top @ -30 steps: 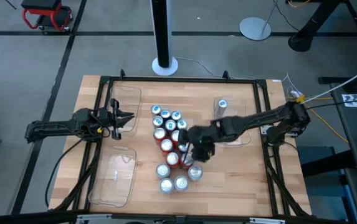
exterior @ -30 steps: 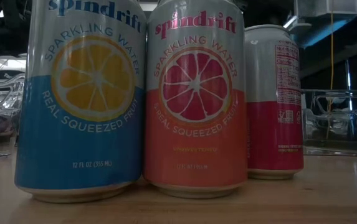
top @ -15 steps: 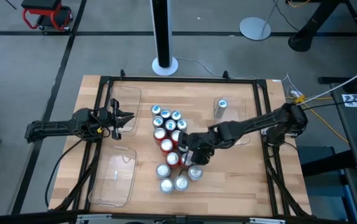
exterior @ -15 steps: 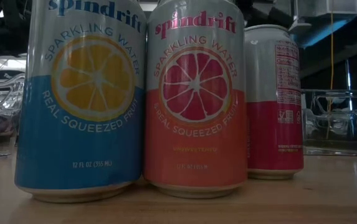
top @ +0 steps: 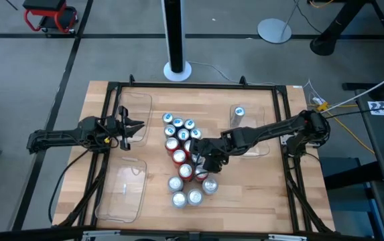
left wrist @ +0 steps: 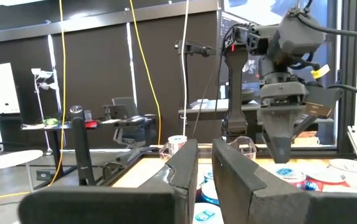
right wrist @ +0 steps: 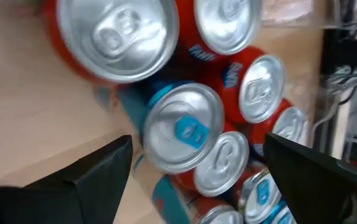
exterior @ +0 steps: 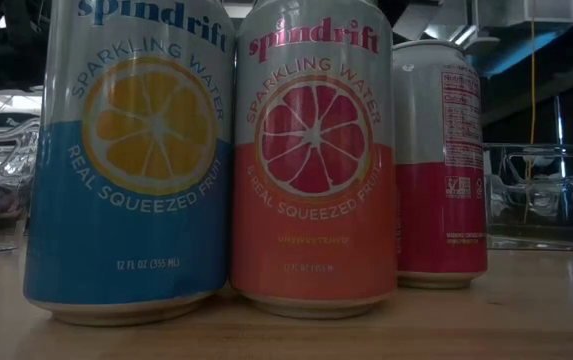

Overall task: Sort soda cans
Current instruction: Put the blue soda can into the middle right transparent bin

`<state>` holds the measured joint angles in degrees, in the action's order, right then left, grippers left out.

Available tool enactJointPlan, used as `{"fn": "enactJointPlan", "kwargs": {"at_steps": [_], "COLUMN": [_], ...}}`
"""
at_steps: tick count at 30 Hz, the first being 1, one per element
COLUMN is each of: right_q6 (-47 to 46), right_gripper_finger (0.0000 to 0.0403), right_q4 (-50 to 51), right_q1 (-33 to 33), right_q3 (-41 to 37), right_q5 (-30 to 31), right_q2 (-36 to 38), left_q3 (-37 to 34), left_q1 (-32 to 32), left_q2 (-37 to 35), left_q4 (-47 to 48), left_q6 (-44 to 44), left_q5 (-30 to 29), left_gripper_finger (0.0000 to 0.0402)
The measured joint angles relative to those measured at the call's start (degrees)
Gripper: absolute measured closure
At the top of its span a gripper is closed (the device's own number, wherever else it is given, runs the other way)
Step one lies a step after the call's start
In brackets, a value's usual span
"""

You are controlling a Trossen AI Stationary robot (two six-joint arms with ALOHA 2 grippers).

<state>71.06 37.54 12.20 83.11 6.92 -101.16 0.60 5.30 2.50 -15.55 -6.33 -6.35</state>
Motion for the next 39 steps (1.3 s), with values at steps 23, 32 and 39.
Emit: {"fn": "enactJointPlan", "kwargs": {"at_steps": [23, 32, 39], "right_q6": [1.7, 1.4, 0.4], "right_gripper_finger": [0.0045, 0.0081, 0.0133], "right_q4": [-0.6, 0.1, 1.6], "right_q1": [0.0, 0.0, 0.1], "right_q3": [-0.3, -0.2, -0.1], "right_q5": [-1.0, -1.0, -0.9], "right_q2": [-6.1, -6.1, -5.6], "left_q3": [0.0, 0.0, 0.0], "left_q1": [0.0, 0.0, 0.0], "left_q2": [0.0, 0.0, 0.0], "left_q4": [0.0, 0.1, 0.1], "left_q6": [-0.1, -0.1, -0.1], "left_q5": [0.0, 0.0, 0.0], "left_gripper_finger": [0.0361, 0.0361, 0.0361]}}
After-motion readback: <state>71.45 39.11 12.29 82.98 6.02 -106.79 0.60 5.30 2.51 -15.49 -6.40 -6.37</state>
